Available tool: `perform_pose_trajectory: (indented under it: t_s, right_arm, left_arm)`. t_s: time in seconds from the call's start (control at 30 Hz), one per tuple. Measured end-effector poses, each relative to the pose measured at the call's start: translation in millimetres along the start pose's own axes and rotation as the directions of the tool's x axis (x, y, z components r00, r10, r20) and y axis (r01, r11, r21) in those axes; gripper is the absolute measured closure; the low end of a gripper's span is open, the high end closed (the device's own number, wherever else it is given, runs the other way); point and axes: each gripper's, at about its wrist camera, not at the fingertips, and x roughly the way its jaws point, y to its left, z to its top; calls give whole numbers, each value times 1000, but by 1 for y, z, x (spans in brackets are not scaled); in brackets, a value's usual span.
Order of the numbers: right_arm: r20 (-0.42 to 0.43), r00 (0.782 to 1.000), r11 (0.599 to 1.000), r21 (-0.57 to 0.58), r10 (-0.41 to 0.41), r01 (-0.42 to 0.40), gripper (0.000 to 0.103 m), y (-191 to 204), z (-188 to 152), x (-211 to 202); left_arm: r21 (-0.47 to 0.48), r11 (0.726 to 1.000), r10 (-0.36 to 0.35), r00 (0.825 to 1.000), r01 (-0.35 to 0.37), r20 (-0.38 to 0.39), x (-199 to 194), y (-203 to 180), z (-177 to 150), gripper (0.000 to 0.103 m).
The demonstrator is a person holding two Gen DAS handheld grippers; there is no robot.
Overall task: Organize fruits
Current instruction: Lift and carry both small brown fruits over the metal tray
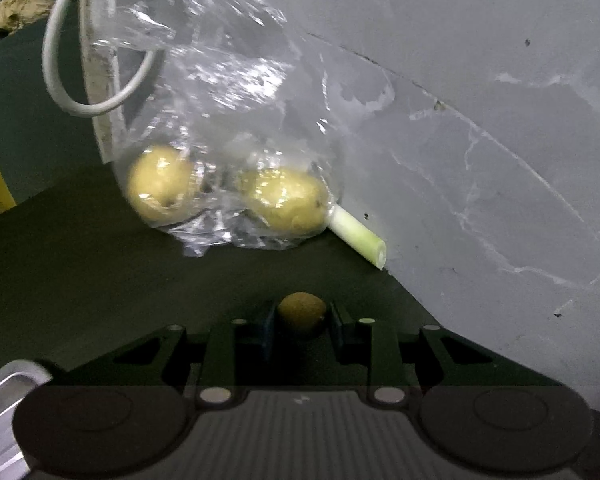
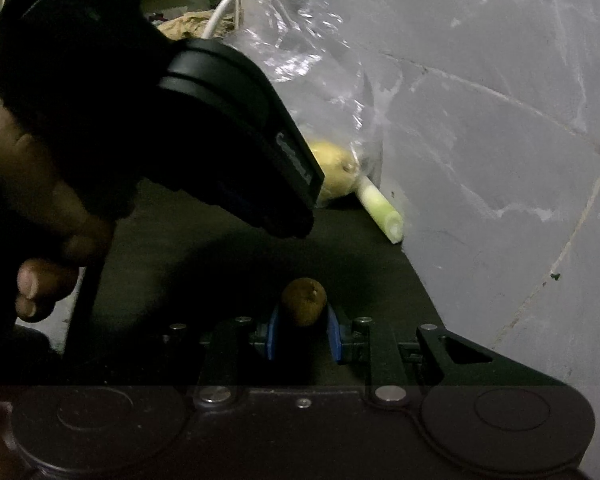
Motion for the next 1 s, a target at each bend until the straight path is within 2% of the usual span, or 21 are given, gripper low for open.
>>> perform_pose_trajectory:
  t_s: [0.17,0.47,0.67,1.0]
  right_arm:
    - [22,1000,1000,-18,22,-21,76,16,6,-9]
    - [53,996,996,-47,75,-73,77,54,10,-32]
    - [68,991,991,-80,115,-109,77,83,11,-50]
    - [66,986,983,-114,155,-147,76,125,7,-70]
  left_arm:
    - [-25,999,22,999,-21,24,-26,11,-6,72]
    - [-96,992,90,994,-84,63,-83,53,-22,72]
    - [-165,979,138,986,-121,93,-117,82,-42,72]
    - [-274,947,201,974,-167,100,-162,120,-83,72]
